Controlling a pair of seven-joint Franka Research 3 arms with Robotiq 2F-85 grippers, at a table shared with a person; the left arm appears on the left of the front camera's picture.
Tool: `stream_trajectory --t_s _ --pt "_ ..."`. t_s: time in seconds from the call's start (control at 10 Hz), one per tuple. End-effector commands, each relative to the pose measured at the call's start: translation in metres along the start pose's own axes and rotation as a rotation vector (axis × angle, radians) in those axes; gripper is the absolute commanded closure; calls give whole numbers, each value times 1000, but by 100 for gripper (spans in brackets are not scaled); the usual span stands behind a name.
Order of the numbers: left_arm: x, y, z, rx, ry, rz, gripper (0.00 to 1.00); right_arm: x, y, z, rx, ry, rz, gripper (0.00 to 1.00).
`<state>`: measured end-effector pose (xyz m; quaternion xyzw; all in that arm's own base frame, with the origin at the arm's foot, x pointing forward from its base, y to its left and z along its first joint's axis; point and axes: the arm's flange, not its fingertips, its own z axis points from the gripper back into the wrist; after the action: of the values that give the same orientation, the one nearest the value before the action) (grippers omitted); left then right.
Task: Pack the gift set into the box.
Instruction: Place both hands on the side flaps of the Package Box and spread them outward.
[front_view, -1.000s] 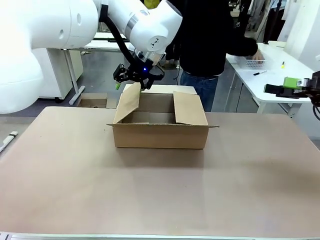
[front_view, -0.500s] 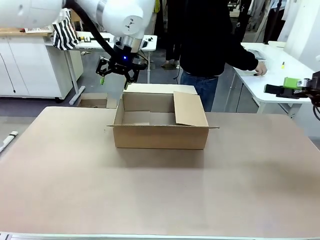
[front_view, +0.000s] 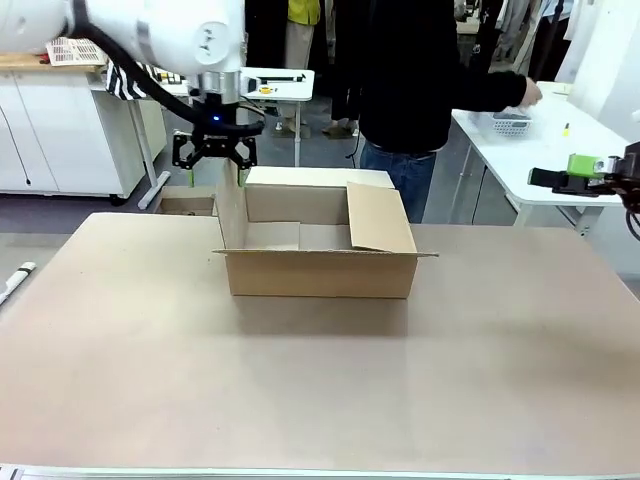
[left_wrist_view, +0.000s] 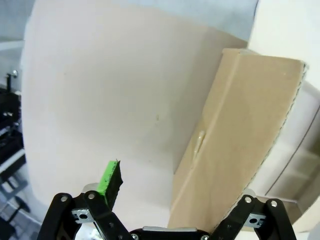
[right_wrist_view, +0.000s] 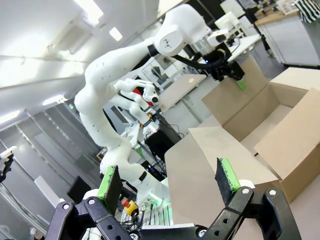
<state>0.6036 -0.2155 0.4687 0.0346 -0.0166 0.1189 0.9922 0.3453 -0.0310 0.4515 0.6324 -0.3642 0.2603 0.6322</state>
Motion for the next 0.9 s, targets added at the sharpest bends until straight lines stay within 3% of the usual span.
stream_trajectory --t_s 0.0,0.2,0.6,0.8 --pt "-24 37 -11 -111 0 15 0 -1 0 -3 9 -26 30 0" --pt "-29 55 -18 -179 2 -1 0 -1 0 -3 9 -26 30 0" --pt "-24 95 -47 -456 2 -141 0 -1 0 -3 9 -26 30 0" --pt "-18 115 -62 -541 26 -93 0 -1 0 -3 9 -26 30 0"
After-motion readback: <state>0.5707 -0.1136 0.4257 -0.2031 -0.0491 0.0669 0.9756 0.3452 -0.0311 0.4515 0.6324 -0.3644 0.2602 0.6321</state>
